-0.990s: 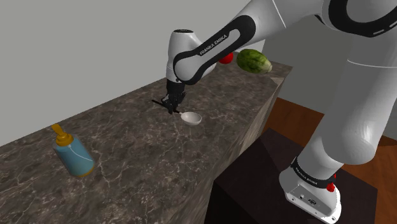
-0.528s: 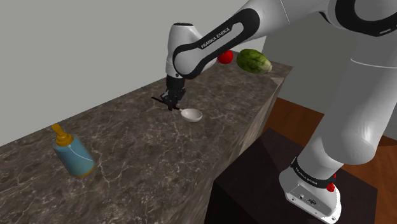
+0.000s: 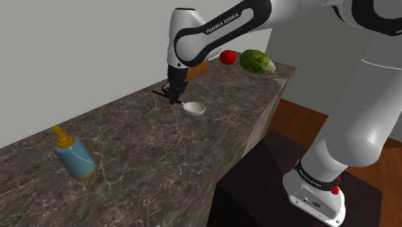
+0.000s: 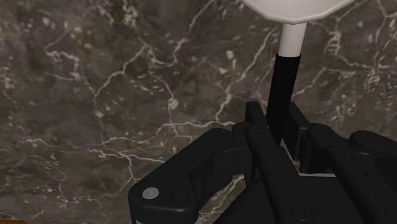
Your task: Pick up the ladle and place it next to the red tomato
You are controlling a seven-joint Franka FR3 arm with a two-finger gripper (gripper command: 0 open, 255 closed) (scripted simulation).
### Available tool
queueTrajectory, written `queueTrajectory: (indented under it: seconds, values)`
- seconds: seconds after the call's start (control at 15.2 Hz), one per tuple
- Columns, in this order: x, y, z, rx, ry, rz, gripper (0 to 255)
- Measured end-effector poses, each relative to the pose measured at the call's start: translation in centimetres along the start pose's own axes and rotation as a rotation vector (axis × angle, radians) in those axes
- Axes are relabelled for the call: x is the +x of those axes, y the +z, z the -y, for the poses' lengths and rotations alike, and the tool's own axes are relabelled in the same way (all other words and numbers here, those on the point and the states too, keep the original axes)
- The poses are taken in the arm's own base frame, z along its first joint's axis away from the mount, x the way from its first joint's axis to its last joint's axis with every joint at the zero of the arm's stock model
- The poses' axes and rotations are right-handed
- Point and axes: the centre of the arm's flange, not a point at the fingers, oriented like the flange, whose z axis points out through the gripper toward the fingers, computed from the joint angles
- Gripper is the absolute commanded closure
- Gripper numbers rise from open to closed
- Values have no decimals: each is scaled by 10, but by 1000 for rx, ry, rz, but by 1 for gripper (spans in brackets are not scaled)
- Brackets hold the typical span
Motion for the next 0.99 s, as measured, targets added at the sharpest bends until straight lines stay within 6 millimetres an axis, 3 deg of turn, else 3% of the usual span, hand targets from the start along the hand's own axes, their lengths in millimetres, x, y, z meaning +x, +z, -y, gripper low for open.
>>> queueTrajectory:
  seconds: [0.99]
  values:
    - [9, -79, 8, 0, 0, 0, 255]
